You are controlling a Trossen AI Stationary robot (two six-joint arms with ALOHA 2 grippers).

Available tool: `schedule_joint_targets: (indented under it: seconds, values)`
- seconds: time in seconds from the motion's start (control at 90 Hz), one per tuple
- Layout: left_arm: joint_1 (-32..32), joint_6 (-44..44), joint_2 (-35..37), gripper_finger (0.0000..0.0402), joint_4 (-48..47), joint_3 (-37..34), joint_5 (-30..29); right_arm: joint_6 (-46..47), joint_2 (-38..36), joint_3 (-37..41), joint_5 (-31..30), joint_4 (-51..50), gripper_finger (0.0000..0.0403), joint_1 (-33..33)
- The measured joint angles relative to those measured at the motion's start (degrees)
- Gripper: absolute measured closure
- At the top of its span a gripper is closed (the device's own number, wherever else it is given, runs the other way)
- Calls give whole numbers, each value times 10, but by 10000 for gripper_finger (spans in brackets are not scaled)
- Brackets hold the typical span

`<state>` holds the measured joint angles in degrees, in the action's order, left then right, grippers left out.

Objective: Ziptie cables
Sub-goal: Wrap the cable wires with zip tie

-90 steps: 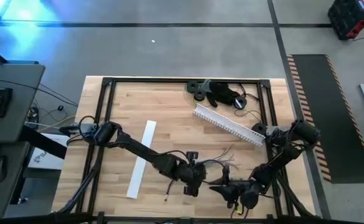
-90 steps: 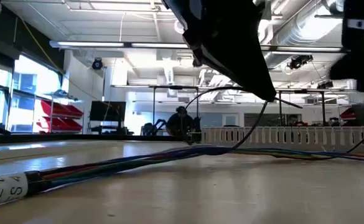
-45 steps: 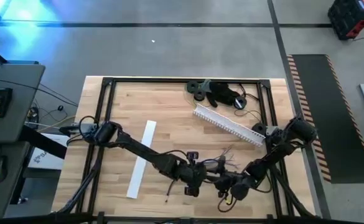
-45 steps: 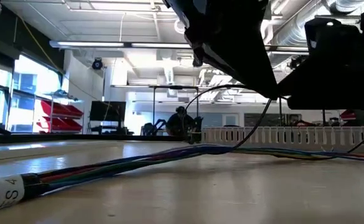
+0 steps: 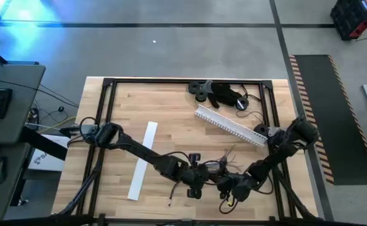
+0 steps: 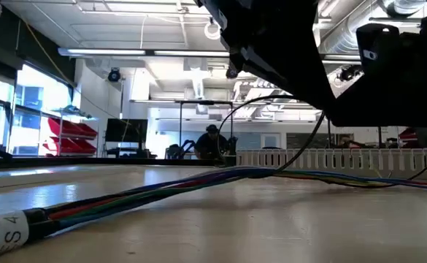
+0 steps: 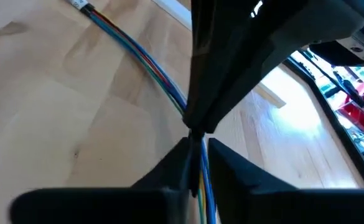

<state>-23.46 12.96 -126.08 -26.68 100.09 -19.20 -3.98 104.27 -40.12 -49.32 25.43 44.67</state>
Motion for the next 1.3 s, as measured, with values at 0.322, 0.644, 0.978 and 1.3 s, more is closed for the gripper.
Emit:
schedule_joint_targets:
  seconds: [0.322,0.644,0.978,1.3]
  values:
    - [-2,-51,-1,360,-3,0,-37,103,0,0,16,-1,401,-4]
    - [-8,-104,-1,239,-28,0,-80,189,0,0,75,0,402,-30]
    - [-24,-84,12,220,-94,-1,-149,237,0,-40,126,-62,403,-49]
    - [-24,-85,32,220,-104,0,-140,292,0,-71,133,-147,403,-49]
